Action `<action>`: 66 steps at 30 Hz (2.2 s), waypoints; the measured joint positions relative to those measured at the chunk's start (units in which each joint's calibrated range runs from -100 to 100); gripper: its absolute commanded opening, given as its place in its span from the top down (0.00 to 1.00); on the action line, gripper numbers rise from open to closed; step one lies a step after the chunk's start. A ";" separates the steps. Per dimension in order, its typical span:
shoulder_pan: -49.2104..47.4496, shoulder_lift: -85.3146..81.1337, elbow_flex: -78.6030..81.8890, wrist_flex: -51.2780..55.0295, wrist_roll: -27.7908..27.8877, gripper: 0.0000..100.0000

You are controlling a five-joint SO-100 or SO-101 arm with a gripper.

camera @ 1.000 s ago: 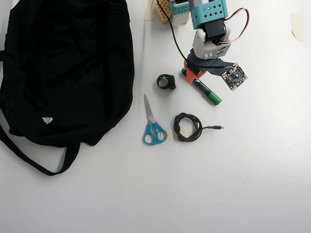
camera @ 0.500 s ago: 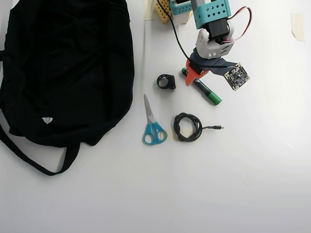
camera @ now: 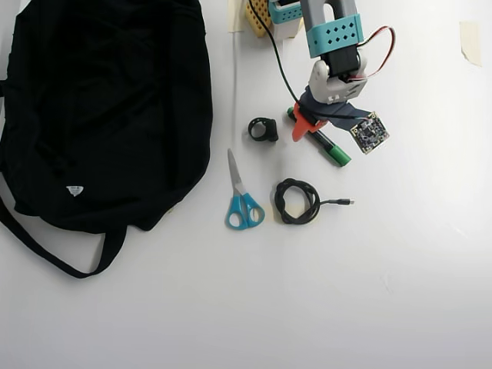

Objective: Put the green marker into the black bag

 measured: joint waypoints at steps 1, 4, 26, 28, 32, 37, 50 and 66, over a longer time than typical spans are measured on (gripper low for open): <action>-0.07 0.50 0.00 0.00 -0.15 0.75; -0.81 0.91 0.00 0.00 -0.34 0.75; -1.54 3.82 0.00 -0.52 -0.34 0.76; -1.47 3.82 0.00 -0.52 -0.34 0.76; -1.54 4.40 0.00 -0.52 -0.34 0.76; -1.62 5.56 -0.16 -0.52 -0.44 0.76; -1.40 5.56 -0.31 -0.52 -0.44 0.88; -1.40 5.65 -0.47 -0.52 -0.44 0.98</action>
